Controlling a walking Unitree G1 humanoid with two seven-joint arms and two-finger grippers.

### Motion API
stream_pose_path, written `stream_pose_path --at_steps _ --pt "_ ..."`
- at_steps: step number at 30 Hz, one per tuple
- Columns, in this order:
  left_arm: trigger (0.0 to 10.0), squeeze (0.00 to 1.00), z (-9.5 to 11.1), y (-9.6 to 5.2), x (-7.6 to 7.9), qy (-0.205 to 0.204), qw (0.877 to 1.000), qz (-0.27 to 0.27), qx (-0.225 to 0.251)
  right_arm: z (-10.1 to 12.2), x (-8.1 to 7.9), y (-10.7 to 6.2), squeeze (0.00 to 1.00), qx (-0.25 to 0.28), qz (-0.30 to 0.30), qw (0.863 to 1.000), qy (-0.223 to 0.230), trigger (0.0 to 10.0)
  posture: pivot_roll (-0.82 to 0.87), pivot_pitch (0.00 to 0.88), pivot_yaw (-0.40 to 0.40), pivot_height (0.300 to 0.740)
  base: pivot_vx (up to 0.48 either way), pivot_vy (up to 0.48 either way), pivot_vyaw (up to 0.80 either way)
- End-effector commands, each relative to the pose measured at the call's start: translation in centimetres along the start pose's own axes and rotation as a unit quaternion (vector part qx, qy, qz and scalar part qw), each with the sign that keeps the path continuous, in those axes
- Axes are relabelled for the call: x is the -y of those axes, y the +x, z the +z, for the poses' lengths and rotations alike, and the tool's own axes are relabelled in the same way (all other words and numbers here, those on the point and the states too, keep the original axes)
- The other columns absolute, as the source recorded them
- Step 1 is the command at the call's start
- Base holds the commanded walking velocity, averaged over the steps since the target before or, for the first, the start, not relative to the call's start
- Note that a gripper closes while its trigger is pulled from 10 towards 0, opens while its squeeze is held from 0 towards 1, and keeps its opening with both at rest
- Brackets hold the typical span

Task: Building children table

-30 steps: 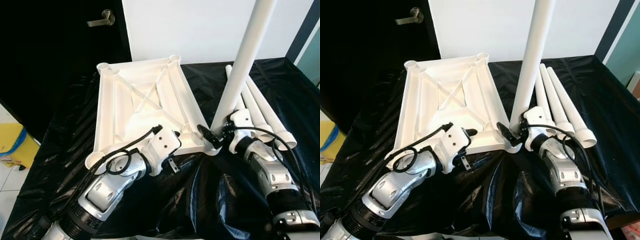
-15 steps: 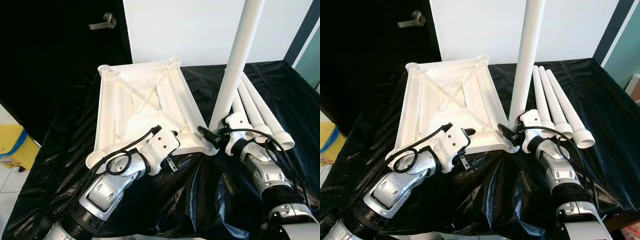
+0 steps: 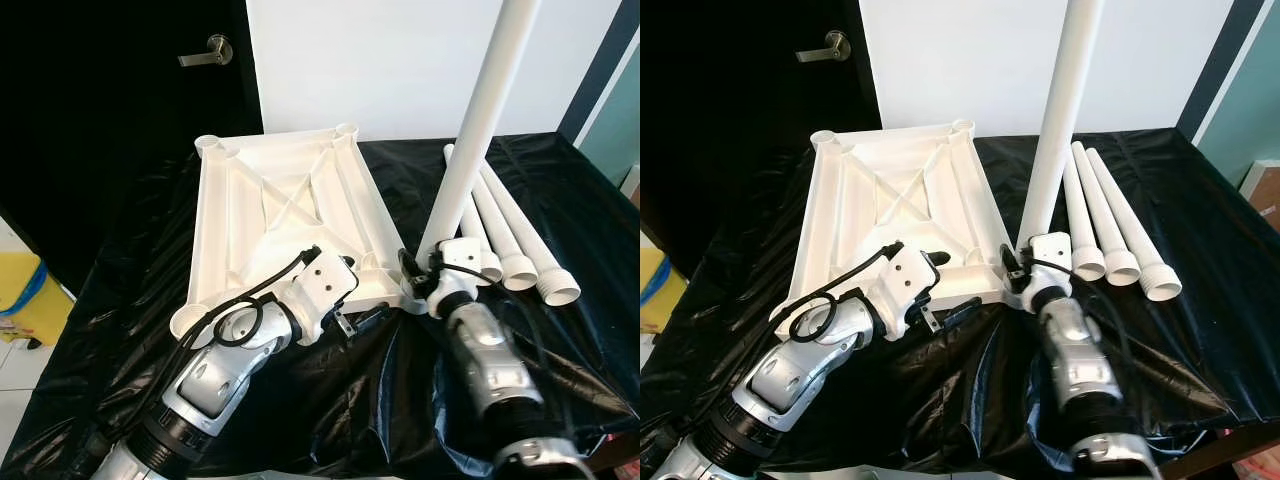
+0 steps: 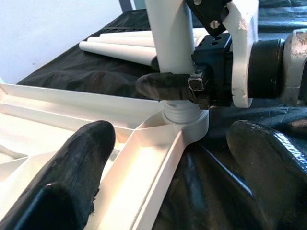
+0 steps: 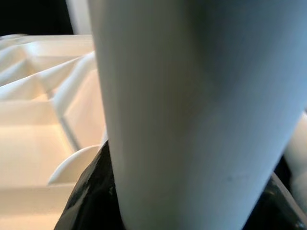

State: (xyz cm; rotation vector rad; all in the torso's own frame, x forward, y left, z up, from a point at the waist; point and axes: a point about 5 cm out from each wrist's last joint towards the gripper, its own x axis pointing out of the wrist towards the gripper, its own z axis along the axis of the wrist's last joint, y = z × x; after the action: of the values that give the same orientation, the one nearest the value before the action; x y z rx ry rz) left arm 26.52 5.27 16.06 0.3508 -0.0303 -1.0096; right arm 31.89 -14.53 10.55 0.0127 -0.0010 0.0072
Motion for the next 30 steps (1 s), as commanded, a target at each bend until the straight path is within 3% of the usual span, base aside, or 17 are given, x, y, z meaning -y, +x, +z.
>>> stream_pose_path --at_steps 1,5,15,16,18,19,22,26,27,28,29,30 --pt "10.0 0.00 -0.5 -0.2 0.0 0.002 1.000 -0.008 -0.008 -2.6 0.6 -1.0 0.00 -0.066 -0.062 0.996 0.005 10.0 -0.06 0.000 -0.007 0.740 0.000 0.000 0.00" --pt "10.0 0.00 -0.5 -0.2 -0.1 0.000 1.000 -0.003 -0.006 -2.6 -1.1 -1.3 0.00 -0.060 -0.064 0.996 0.036 10.0 -0.06 0.000 -0.005 0.740 0.000 0.000 0.00" --pt "10.0 0.00 -0.6 -0.4 -0.6 0.005 1.000 0.007 -0.007 -1.5 -2.0 -1.1 0.00 -0.036 -0.041 0.998 0.039 10.0 -0.04 0.000 -0.013 0.740 0.000 0.000 0.00" --pt "10.0 0.00 -0.7 -0.4 -0.5 0.006 1.000 0.007 -0.007 -1.1 -1.9 -1.0 0.64 -0.026 -0.035 0.998 0.038 10.0 -0.04 0.000 -0.012 0.740 0.000 0.000 0.00" --pt "10.0 0.00 -0.7 -0.4 -0.5 0.006 1.000 0.007 -0.007 -0.9 -1.9 -1.0 0.64 -0.020 -0.031 0.999 0.038 10.0 -0.04 0.000 -0.013 0.740 0.000 0.000 0.00" --pt "10.0 0.00 -0.7 -0.4 -0.5 0.006 1.000 0.006 -0.007 -0.6 -1.7 -0.9 1.00 -0.012 -0.021 0.999 0.038 10.0 -0.04 0.000 -0.015 0.740 0.000 0.000 0.00" --pt "10.0 0.00 -0.7 -0.4 -0.7 0.008 1.000 0.011 -0.007 0.2 -0.6 -0.9 1.00 0.011 0.046 0.998 0.030 10.0 -0.04 0.000 -0.019 0.740 0.000 0.000 0.00" --pt "10.0 0.00 -0.7 -0.4 -0.7 0.008 1.000 0.013 -0.008 0.5 0.0 -0.9 1.00 0.018 0.091 0.995 0.019 10.0 -0.04 0.000 -0.018 0.740 0.000 0.000 0.00" --pt "10.0 0.00 -0.7 -0.5 -0.7 0.008 1.000 0.013 -0.008 0.7 0.4 -0.7 0.94 0.020 0.120 0.993 0.011 10.0 -0.03 0.000 -0.014 0.740 0.000 0.000 0.00" --pt "10.0 0.00 -0.8 -0.5 -0.7 0.007 1.000 0.014 -0.008 0.9 0.8 -0.6 0.18 0.022 0.145 0.989 0.001 10.0 -0.03 0.000 -0.012 0.740 0.000 0.000 0.00" --pt "10.0 0.00 -0.8 -0.5 -0.7 0.008 1.000 0.014 -0.009 1.0 1.0 -0.6 0.18 0.022 0.160 0.987 -0.005 10.0 -0.03 0.000 -0.011 0.740 0.000 0.000 0.00" --pt "10.0 0.00 -0.8 -0.5 -0.8 0.008 1.000 0.014 -0.009 1.1 1.3 -0.4 0.00 0.024 0.183 0.983 -0.018 10.0 -0.03 0.000 -0.009 0.740 0.000 0.000 0.00"
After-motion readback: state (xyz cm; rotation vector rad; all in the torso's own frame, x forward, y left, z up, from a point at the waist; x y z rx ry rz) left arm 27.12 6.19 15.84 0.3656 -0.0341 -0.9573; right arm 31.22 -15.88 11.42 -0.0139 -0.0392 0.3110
